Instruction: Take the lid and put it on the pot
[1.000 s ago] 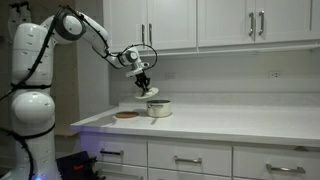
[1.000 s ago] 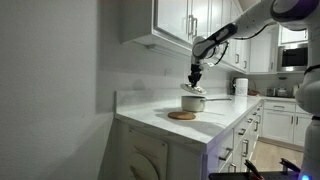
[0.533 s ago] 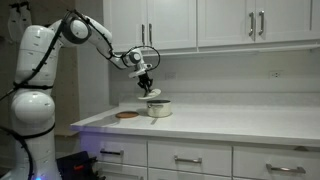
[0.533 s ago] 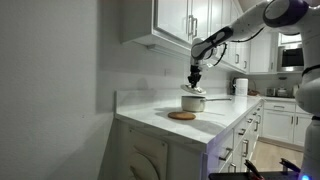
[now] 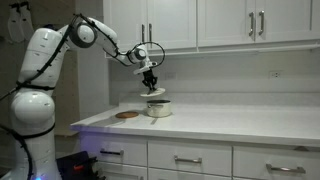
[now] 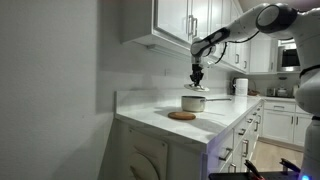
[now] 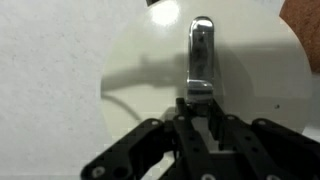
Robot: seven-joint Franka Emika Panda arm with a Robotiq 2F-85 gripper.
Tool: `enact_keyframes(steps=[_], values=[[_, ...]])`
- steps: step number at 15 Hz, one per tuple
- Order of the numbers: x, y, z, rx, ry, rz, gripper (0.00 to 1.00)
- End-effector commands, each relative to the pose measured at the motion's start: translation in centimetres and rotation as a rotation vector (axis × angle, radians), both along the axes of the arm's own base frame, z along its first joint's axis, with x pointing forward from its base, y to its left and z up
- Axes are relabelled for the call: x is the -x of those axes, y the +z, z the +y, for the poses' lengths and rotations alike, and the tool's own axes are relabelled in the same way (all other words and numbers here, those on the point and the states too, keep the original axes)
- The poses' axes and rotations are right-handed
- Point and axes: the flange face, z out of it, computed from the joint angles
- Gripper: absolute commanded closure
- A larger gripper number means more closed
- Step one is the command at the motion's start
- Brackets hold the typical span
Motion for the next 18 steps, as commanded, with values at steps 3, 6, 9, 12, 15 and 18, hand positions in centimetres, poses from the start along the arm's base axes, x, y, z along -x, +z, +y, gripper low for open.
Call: enact_keyframes(steps=[3,6,9,12,15,18], values=[[-1.9,1.3,0.0,0.026,0.022,0.036,0.94],[-2.5,0.6,-0.1,0.033,0.032,0.068,0.94],[-3.0,0.0,0.0,0.037,0.042,0.092,0.94],[-3.5,-0.5,0.0,0.038,0.041,0.107,0.94],[-3.8,-0.8,0.1,0.038,0.037,0.115,0.94],[-4.1,-1.0,0.3,0.036,0.037,0.121,0.94]])
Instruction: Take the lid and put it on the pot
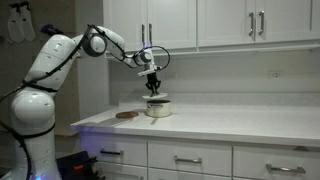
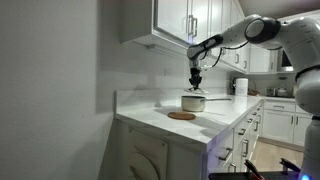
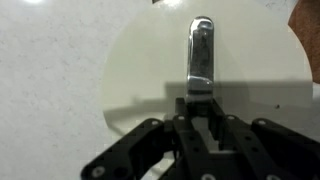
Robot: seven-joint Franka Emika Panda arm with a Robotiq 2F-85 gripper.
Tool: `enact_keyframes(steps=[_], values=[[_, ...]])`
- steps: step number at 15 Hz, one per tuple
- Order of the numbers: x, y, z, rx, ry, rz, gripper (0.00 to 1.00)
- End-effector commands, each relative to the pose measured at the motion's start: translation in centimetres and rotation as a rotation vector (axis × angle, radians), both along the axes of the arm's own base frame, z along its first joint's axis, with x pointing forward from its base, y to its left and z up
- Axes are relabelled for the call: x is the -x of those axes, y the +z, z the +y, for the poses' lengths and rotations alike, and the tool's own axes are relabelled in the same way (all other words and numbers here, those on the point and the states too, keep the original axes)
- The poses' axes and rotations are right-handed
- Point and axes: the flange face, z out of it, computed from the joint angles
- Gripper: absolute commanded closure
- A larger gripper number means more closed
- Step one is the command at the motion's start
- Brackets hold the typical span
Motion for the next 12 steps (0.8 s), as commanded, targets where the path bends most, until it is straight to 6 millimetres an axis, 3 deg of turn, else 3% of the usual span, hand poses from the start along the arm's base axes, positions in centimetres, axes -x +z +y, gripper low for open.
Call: enact_keyframes(steps=[1,12], values=[[-0.53,1.68,0.25,0.001,0.02,0.01,0.94],[-1.06,0.98,0.0,0.0,0.057,0.038,0.94]])
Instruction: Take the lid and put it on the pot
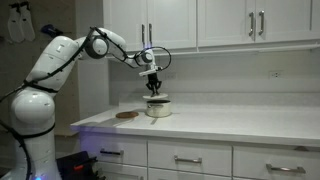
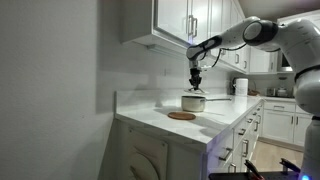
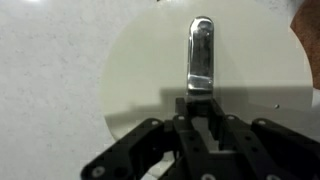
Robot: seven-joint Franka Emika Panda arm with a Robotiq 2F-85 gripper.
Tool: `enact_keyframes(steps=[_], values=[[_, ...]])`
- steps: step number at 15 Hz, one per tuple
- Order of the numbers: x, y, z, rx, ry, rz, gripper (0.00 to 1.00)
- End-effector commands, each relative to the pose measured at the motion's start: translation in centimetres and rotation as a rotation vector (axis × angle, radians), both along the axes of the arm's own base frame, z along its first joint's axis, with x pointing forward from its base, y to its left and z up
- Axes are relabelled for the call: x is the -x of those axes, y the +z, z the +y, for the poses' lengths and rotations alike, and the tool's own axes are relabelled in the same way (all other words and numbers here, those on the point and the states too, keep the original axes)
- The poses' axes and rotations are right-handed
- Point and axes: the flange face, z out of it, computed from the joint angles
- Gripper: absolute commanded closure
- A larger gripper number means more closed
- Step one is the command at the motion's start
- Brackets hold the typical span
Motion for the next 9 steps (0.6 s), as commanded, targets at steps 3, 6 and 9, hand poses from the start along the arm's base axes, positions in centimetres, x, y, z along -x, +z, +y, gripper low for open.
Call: enact_keyframes(steps=[3,6,9], values=[[-0.47,0.85,0.0,-0.003,0.031,0.02,0.94],[-0.5,0.54,-0.03,-0.004,0.031,0.024,0.94],[-0.48,0.24,0.07,-0.009,0.034,0.026,0.94]])
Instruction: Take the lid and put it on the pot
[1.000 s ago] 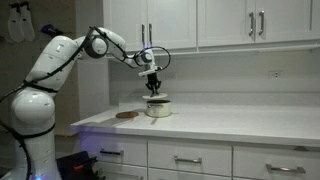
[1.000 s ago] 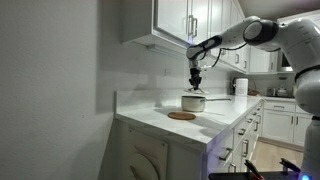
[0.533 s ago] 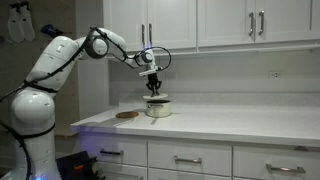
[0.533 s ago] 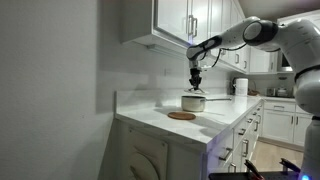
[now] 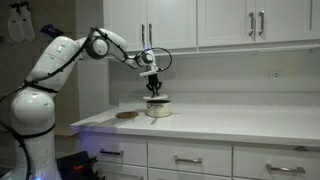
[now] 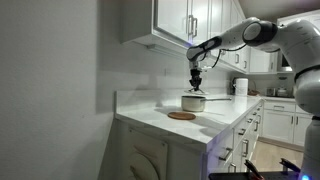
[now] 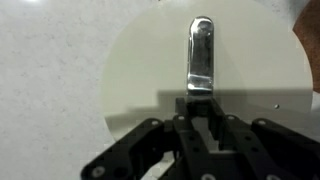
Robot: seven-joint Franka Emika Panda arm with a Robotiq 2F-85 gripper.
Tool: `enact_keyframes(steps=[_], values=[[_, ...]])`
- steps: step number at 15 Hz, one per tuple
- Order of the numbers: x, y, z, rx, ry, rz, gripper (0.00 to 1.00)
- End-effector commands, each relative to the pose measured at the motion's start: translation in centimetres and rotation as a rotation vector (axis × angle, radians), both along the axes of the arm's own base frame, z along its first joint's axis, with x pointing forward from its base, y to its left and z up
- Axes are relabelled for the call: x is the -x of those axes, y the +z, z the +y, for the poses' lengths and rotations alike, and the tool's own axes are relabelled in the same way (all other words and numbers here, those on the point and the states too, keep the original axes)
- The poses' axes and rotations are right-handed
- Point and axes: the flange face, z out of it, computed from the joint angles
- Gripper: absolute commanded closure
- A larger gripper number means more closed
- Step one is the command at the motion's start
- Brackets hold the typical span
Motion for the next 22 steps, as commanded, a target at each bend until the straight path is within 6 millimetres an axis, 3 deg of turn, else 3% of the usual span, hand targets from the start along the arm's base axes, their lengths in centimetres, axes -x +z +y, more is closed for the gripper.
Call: enact_keyframes(steps=[1,12,16,22], values=[[-0.3,0.8,0.4,-0.011,0.026,0.013,0.94],[-0.5,-1.0,1.5,-0.009,0.045,0.033,0.94],[-0.8,-2.6,3.0,-0.011,0.068,0.044,0.94],[-1.6,-2.1,3.9,-0.002,0.078,0.009,0.94]])
